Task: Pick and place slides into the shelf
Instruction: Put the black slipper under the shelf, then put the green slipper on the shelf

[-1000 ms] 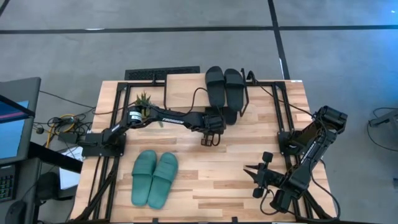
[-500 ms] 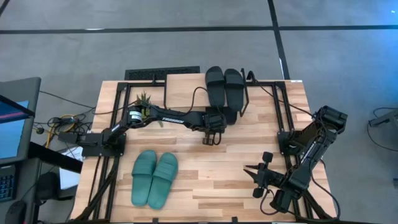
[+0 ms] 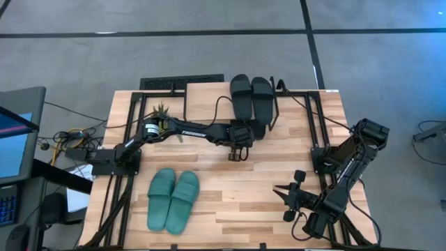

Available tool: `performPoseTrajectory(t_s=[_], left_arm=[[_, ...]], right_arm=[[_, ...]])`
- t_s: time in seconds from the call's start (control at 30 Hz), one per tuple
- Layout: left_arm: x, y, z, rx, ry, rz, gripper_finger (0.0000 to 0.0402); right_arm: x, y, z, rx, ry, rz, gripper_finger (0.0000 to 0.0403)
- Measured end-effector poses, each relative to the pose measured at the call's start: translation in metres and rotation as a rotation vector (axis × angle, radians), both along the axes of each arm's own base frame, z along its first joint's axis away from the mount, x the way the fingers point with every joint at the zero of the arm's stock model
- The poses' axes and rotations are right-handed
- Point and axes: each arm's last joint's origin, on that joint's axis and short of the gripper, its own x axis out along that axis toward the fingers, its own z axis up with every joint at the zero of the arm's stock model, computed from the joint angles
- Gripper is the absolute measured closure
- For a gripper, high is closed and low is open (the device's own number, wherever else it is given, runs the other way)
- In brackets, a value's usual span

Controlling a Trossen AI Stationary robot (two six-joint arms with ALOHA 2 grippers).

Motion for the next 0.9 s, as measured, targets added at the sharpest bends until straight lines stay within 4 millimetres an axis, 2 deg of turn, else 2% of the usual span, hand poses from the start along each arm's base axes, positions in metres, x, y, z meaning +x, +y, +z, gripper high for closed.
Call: performPoseTrajectory(t_s=[0.2, 0.37, 0.57, 0.77, 0.9], left_arm=[[0.0, -0.001, 0.0, -0.005, 0.003, -0.005, 0.0401], [-0.003, -0.015, -0.003, -0.018, 0.049, -0.015, 0.0401], [-0.012, -0.047, -0.002, 0.013, 0.177, -0.05, 0.0401], [-0.014, -0.087, 0.017, 0.062, 0.22, -0.095, 0.0401], [-0.017, -0.122, 0.035, 0.098, 0.231, -0.135, 0.0401]], right_arm=[[0.0, 0.0, 0.0, 0.0, 0.0, 0.0, 0.0337], [0.0, 0.0, 0.0, 0.0, 0.0, 0.0, 0.0337], [0.0, 0.0, 0.0, -0.001, 0.0, 0.0, 0.0337], [0.0, 0.0, 0.0, -0.001, 0.001, 0.0, 0.0337], [0.0, 0.0, 0.0, 0.0, 0.002, 0.0, 0.0337]])
